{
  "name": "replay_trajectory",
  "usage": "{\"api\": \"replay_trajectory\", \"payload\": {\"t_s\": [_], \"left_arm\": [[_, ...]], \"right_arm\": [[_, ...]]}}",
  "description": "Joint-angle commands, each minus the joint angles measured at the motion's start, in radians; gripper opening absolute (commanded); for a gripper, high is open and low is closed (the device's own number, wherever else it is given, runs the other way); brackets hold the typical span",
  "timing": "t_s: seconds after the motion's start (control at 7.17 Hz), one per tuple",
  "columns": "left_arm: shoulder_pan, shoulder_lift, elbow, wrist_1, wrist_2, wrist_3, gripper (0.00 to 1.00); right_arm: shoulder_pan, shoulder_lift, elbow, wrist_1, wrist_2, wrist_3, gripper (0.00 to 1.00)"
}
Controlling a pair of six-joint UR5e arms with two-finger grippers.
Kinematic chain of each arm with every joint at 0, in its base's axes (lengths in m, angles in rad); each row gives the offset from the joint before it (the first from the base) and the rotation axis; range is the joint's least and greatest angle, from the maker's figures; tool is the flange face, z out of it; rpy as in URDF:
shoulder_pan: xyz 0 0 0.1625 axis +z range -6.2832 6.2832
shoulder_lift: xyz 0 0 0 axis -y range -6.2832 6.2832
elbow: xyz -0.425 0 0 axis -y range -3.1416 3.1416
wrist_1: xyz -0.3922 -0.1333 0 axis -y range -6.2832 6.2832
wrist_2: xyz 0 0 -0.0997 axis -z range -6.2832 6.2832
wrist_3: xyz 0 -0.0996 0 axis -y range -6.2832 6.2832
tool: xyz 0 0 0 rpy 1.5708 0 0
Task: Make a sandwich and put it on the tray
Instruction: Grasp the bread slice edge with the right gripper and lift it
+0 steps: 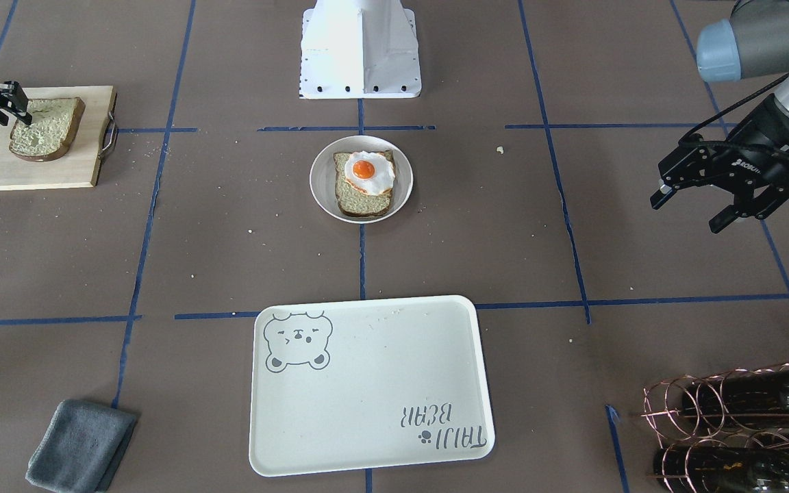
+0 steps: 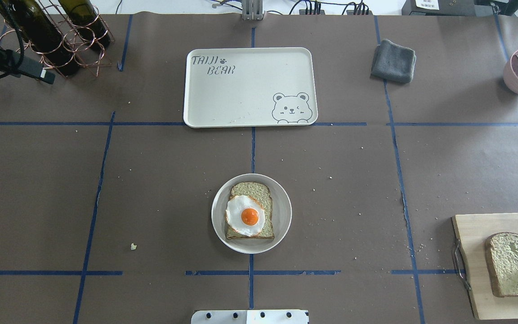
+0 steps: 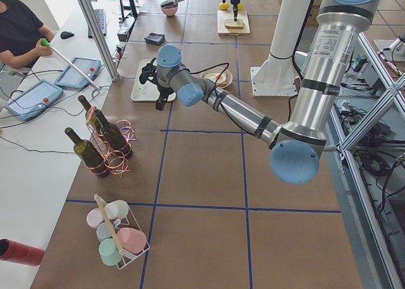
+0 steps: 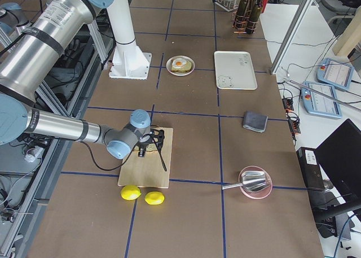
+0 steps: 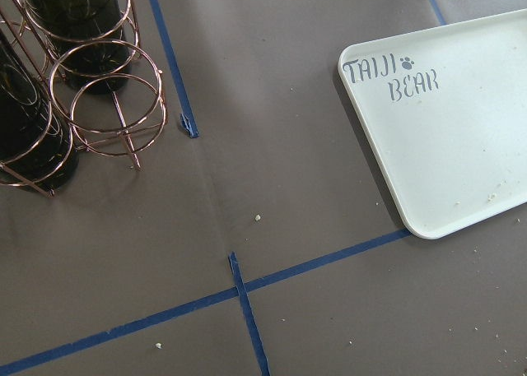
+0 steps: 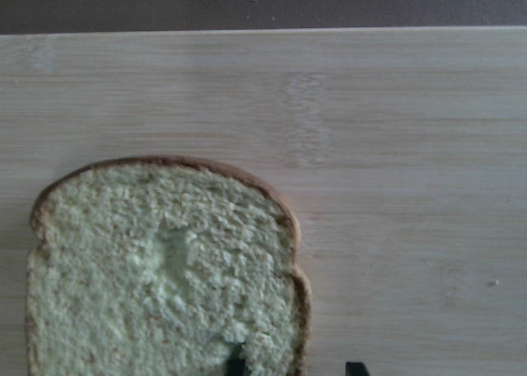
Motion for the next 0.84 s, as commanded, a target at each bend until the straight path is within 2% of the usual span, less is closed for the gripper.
{"api": "replay_trajectory", "payload": {"t_s": [0.0,0.14,0.28,0.42,0.56,0.7], "left_arm": [[-0.001,0.002,0.002,0.0,0.0,0.003,1.0],[-0.001,0.002,0.002,0.0,0.0,0.004,1.0],[-0.001,0.002,0.002,0.0,0.0,0.004,1.0],[-0.001,0.002,0.002,0.0,0.0,0.006,1.0],[-0.001,0.002,0.005,0.0,0.0,0.006,1.0],[-0.001,0.002,0.006,0.0,0.0,0.007,1.0]], "right_arm": [[-0.011,0.004,-0.008,0.0,-0.001,0.0,0.5],[-0.013,0.007,-0.01,0.0,-0.001,0.0,0.5],[-0.013,0.009,-0.01,-0.002,-0.001,0.0,0.44],[-0.013,0.01,-0.01,-0.002,-0.001,0.0,0.26],[-0.013,0.01,-0.01,0.0,-0.001,0.0,0.04],[-0.011,0.01,-0.008,0.003,-0.001,0.0,0.0]]}}
